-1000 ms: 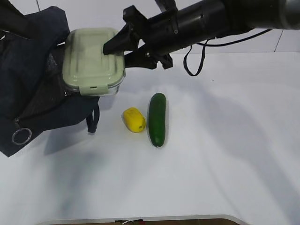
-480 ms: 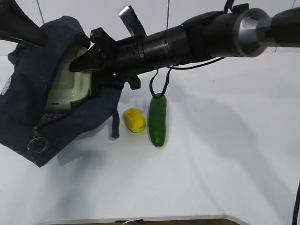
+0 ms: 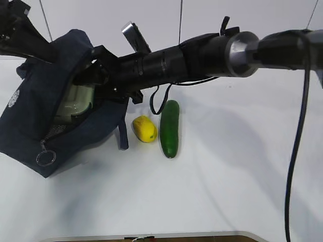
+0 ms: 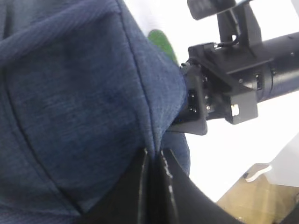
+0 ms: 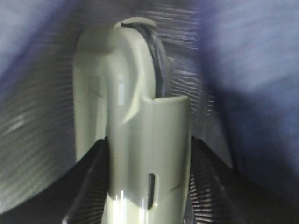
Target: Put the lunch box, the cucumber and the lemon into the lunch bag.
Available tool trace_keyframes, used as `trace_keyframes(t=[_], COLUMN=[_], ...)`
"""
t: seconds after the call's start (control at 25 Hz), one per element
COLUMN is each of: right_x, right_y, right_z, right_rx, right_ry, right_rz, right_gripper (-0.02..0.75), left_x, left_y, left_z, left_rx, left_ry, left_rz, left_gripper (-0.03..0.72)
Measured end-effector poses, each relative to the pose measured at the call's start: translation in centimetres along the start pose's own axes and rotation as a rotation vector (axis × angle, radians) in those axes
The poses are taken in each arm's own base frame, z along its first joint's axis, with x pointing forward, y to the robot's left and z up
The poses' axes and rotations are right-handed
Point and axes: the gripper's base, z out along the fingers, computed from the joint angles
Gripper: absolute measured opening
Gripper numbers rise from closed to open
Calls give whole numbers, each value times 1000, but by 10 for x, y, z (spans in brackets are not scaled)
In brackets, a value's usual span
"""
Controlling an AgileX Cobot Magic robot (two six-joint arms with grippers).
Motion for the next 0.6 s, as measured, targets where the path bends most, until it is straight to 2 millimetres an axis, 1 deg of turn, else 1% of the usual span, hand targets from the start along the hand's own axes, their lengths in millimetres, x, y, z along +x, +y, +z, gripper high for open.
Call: trace_keyframes(t=[0.12, 0.24, 0.4, 0.44, 0.6], right_x=[-2, -1, 6, 7, 7], right_y=[-6, -19, -39, -41, -41], right_z=[10, 18, 27, 28, 28], right_rx=[-9, -2, 16, 19, 19], right_ry=[0, 7, 26, 29, 34], right_rz=[-3, 11, 47, 51, 45], right_gripper=[385, 385, 385, 385, 385], left_x=[0, 0, 0, 1, 0], left_y=[7, 13, 23, 25, 28], left_z=[6, 14, 27, 29, 32], left_rx=[-18, -22, -21, -21, -28], left_ry=[12, 25, 52, 57, 51], left_rz=[1, -11, -35, -39, -43], left_gripper=[-6, -6, -6, -7, -7])
